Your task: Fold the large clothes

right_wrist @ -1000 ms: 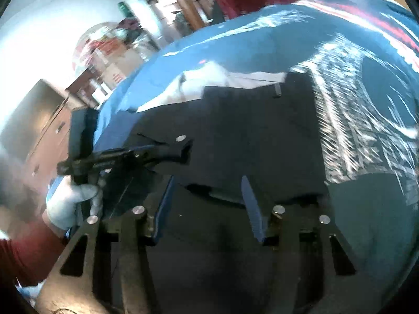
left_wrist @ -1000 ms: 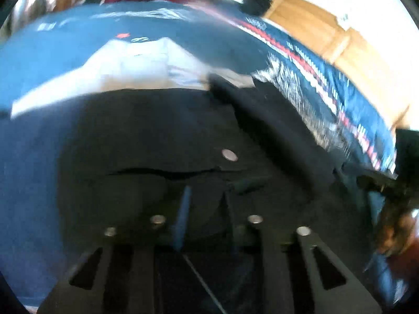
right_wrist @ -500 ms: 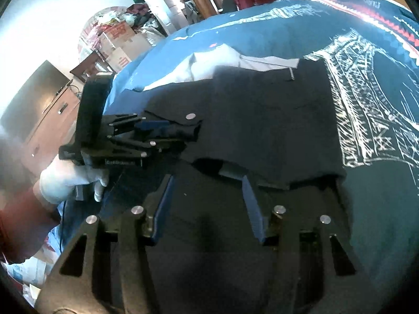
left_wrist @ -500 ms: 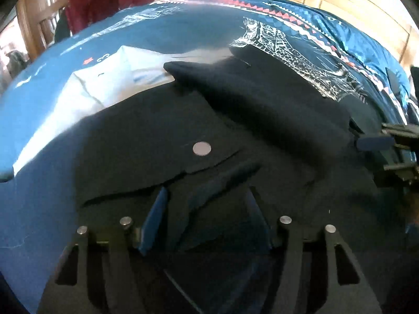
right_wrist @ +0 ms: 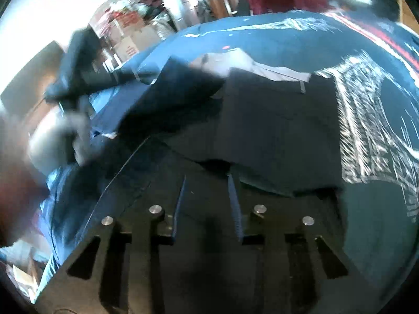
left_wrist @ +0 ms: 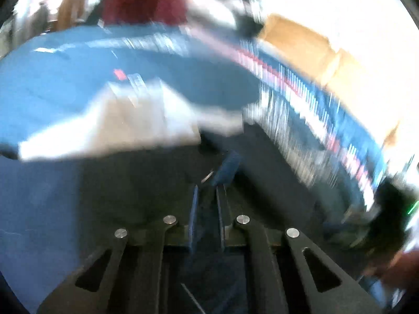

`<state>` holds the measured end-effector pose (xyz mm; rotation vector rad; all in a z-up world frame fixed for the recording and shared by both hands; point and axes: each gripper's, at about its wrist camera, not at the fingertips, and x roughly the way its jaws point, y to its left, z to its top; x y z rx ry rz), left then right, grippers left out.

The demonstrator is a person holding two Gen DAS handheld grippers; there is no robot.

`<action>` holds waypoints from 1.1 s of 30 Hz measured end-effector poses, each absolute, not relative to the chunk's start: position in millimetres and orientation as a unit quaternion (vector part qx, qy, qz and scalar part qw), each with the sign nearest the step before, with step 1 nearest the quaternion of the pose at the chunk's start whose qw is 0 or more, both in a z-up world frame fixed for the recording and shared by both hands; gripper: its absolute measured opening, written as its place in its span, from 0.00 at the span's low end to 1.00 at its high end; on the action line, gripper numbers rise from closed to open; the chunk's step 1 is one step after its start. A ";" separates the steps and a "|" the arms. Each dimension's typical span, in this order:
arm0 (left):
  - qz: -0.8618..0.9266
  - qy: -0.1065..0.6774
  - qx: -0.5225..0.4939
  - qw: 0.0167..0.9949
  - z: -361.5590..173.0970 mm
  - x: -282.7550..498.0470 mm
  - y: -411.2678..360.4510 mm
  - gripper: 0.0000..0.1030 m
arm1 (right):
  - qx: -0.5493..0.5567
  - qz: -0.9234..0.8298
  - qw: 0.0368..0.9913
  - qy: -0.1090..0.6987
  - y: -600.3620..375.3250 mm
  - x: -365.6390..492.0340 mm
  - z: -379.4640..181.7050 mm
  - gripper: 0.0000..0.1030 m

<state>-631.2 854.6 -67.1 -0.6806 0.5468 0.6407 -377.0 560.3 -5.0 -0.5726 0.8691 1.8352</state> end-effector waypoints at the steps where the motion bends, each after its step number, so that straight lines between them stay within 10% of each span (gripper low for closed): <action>1: 0.315 0.222 -0.330 0.862 -49.8 -652.0 858.7 0.09 | -0.239 0.759 0.490 0.356 564.0 -382.5 -4.7 0.29; 8: 0.382 0.071 -0.344 0.855 29.5 -826.5 881.2 0.09 | -0.278 0.784 0.451 0.322 610.4 -441.0 1.5 0.34; 11: 0.409 0.151 -0.324 0.840 6.6 -838.8 868.8 0.22 | -0.252 0.780 0.434 0.373 627.9 -444.5 -3.7 0.66; 23: 0.375 0.147 -0.407 0.820 -95.2 -838.4 815.9 0.37 | -0.132 0.664 0.483 0.554 673.8 -411.9 -55.7 0.44; 26: 0.372 0.146 -0.417 0.816 -104.9 -834.7 814.9 0.37 | -0.133 0.658 0.480 0.564 683.4 -416.0 -60.7 0.03; 33: 0.372 0.150 -0.384 0.832 -86.8 -821.5 809.8 0.48 | -0.108 0.734 0.495 0.452 641.0 -387.3 27.7 0.01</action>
